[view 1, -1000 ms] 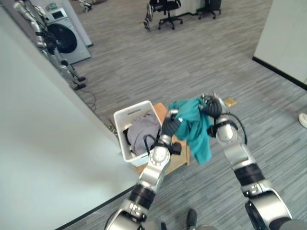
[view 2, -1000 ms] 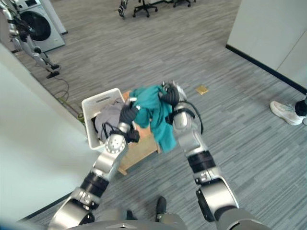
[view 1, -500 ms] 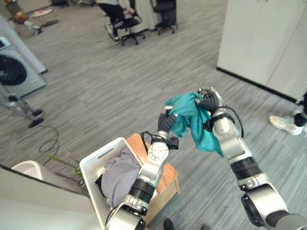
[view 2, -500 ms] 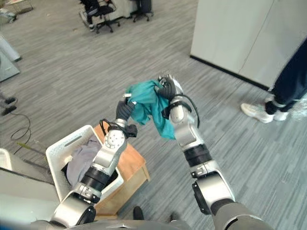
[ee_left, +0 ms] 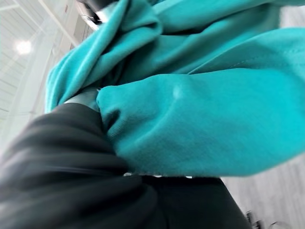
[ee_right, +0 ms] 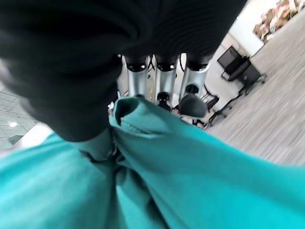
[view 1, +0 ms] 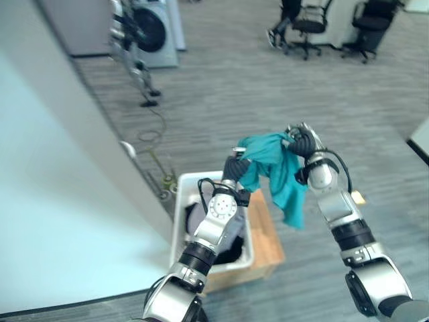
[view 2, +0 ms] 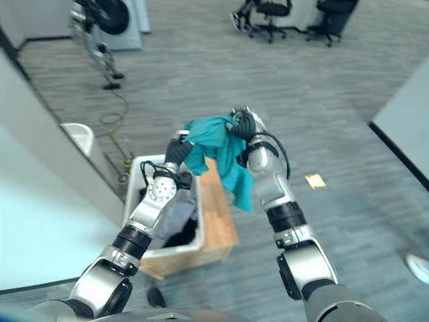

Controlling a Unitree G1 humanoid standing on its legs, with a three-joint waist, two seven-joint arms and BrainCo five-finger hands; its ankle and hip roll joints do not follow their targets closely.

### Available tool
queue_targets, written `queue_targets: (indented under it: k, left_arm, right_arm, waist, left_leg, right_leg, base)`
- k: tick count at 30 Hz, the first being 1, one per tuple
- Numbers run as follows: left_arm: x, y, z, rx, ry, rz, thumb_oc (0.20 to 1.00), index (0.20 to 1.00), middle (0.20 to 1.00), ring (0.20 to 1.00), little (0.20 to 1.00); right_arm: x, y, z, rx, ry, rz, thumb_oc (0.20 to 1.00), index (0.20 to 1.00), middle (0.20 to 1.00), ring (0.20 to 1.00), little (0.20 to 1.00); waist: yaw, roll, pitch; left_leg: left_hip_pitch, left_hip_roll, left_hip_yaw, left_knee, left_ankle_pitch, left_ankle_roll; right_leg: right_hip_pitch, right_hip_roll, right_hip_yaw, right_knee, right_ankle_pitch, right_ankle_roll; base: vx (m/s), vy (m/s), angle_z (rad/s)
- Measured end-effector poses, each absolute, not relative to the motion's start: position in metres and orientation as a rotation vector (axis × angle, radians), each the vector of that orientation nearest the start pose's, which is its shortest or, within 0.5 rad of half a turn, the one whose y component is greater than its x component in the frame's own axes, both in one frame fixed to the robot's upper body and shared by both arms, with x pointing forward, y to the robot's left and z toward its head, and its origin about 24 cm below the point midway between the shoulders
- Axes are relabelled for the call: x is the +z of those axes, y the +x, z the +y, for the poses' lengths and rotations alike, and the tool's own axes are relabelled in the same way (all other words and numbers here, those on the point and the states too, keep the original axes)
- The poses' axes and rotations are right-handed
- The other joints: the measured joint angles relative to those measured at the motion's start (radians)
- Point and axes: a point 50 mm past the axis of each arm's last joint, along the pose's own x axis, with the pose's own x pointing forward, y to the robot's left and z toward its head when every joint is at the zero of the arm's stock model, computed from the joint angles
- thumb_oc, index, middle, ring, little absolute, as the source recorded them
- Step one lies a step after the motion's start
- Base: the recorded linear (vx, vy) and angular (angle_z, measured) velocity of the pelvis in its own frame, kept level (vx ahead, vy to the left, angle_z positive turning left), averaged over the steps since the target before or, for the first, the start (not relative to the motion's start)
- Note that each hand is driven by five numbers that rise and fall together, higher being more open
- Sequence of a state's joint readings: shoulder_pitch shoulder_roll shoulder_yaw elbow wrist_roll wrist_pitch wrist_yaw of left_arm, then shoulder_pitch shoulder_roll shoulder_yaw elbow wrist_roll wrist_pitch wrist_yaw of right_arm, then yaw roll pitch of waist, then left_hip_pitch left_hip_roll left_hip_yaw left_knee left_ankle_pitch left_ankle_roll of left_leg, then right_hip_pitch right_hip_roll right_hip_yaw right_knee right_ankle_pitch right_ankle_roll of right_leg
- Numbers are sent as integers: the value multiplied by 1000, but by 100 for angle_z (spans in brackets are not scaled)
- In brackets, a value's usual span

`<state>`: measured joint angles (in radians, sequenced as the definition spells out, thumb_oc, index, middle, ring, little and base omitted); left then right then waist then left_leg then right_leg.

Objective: Pick up bed clothes into laundry basket.

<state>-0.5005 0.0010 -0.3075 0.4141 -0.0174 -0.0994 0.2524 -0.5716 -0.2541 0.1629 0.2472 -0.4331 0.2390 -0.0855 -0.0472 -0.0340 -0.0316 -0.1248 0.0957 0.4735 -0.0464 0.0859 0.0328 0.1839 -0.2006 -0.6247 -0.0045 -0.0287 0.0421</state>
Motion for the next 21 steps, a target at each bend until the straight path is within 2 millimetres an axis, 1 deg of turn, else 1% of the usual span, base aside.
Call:
queue_targets:
  k: [1, 2, 3, 4, 5, 6, 7, 8, 9, 10, 11, 12, 13, 14, 15, 17, 21]
  left_arm:
    - [90, 325, 48, -188, 104, -179, 200, 200, 200, 200, 200]
    - [90, 324, 48, -196, 119, -182, 200, 200, 200, 200, 200]
    - [90, 325, 49, -193, 118, -181, 200, 200, 200, 200, 200]
    - [88, 325, 42, -194, 106, -175, 200, 200, 200, 200, 200]
    - [85, 323, 30, -223, 89, -155, 200, 200, 200, 200, 200]
    - [81, 318, 19, -256, 72, -134, 200, 200, 200, 200, 200]
    - [81, 313, 15, -268, 60, -139, 200, 200, 200, 200, 200]
    - [79, 308, 17, -267, 43, -144, 200, 200, 200, 200, 200]
    - [79, 306, 17, -262, 33, -143, 200, 200, 200, 200, 200]
    - [75, 303, 19, -254, 19, -132, 200, 200, 200, 200, 200]
    - [73, 300, 22, -250, 16, -129, 200, 200, 200, 200, 200]
    - [74, 297, 27, -251, 21, -143, 200, 200, 200, 200, 200]
    - [73, 296, 33, -250, 36, -152, 200, 200, 200, 200, 200]
    - [70, 295, 39, -241, 47, -143, 200, 200, 200, 200, 200]
    - [66, 295, 44, -237, 66, -133, 200, 200, 200, 200, 200]
    - [61, 295, 54, -217, 77, -113, 200, 200, 200, 200, 200]
    - [59, 294, 53, -219, 69, -104, 200, 200, 200, 200, 200]
  right_arm:
    - [131, 347, -148, -36, -752, -143, 200, 200, 200, 200, 200]
    - [129, 344, -149, -34, -755, -145, 200, 200, 200, 200, 200]
    - [131, 344, -150, -36, -754, -152, 200, 200, 200, 200, 200]
    - [134, 343, -156, -48, -769, -161, 200, 200, 200, 200, 200]
    - [135, 343, -162, -65, -784, -157, 200, 200, 200, 200, 200]
    - [139, 345, -167, -91, -777, -151, 200, 200, 200, 200, 200]
    - [143, 347, -165, -92, -772, -165, 200, 200, 200, 200, 200]
    - [145, 348, -159, -94, -752, -178, 200, 200, 200, 200, 200]
    - [145, 348, -157, -91, -747, -183, 200, 200, 200, 200, 200]
    - [145, 349, -156, -87, -746, -186, 200, 200, 200, 200, 200]
    - [142, 348, -155, -82, -746, -177, 200, 200, 200, 200, 200]
    - [141, 348, -155, -80, -745, -177, 200, 200, 200, 200, 200]
    - [138, 346, -155, -74, -743, -172, 200, 200, 200, 200, 200]
    - [134, 344, -153, -62, -737, -170, 200, 200, 200, 200, 200]
    - [127, 340, -151, -48, -738, -156, 200, 200, 200, 200, 200]
    - [109, 332, -149, -20, -741, -112, 200, 200, 200, 200, 200]
    - [104, 329, -151, -21, -742, -101, 200, 200, 200, 200, 200]
  waist:
    - [-9, 33, 0]
    - [-3, 39, -1]
    - [0, 36, 1]
    - [1, 45, 9]
    - [0, 51, 18]
    - [-13, 25, 13]
    - [-20, -7, 6]
    - [-27, -53, -7]
    - [-15, -52, -15]
    - [19, 0, -20]
    - [27, 19, -27]
    - [23, 1, -28]
    - [25, -28, -37]
    - [25, -21, -38]
    - [22, -15, -38]
    - [20, -10, -37]
    - [9, -2, -34]
  left_leg:
    - [32, -18, -44, -30, -8, 20]
    - [54, -39, -61, -45, -19, 33]
    - [57, -48, -82, -45, -29, 33]
    - [51, -34, -128, -45, -33, 30]
    - [51, -23, -163, -46, -32, 27]
    - [58, -46, -153, -47, -32, 26]
    - [71, -86, -149, -47, -49, 36]
    - [93, -138, -145, -53, -70, 42]
    - [94, -138, -129, -53, -76, 46]
    - [86, -93, -121, -53, -91, 49]
    - [88, -66, -125, -47, -95, 34]
    - [93, -70, -131, -46, -84, 20]
    - [95, -84, -134, -47, -84, 16]
    - [97, -75, -144, -47, -78, 10]
    - [102, -66, -156, -47, -75, 5]
    - [112, -48, -160, -47, -75, 5]
    - [118, -35, -160, -48, -74, 4]
  right_leg:
    - [-54, -61, 62, 186, -15, 8]
    - [-147, -86, 232, 307, -59, 64]
    - [-196, -56, 318, 306, -79, 74]
    - [-253, 77, 570, 265, -140, 64]
    - [-281, 174, 725, 191, -157, 55]
    - [-359, 191, 710, 124, -101, 0]
    - [-416, 158, 657, 124, -26, -26]
    - [-467, 105, 613, 113, 54, -38]
    - [-476, 99, 606, 118, 75, -30]
    - [-487, 119, 565, 185, 61, -22]
    - [-467, 125, 545, 200, 54, -15]
    - [-404, 107, 548, 150, 55, -7]
    - [-352, 88, 561, 66, 28, 37]
    - [-317, 95, 551, 10, 56, 41]
    - [-280, 106, 540, -44, 78, 41]
    - [-241, 126, 529, -102, 101, 26]
    - [-235, 140, 525, -102, 97, 14]
  base:
    - [218, 97, 117]
    - [200, 36, 82]
    - [201, -9, 66]
    - [90, -69, 66]
    - [98, -85, 111]
    - [77, -99, 104]
    - [60, -74, 92]
    - [83, -56, 32]
    - [68, -25, -5]
    - [80, -14, -34]
    - [64, -3, -16]
    - [82, -6, 13]
    - [78, -30, 24]
    - [58, -38, 25]
    - [47, -44, 19]
    - [21, -30, 9]
    - [2, -8, -1]
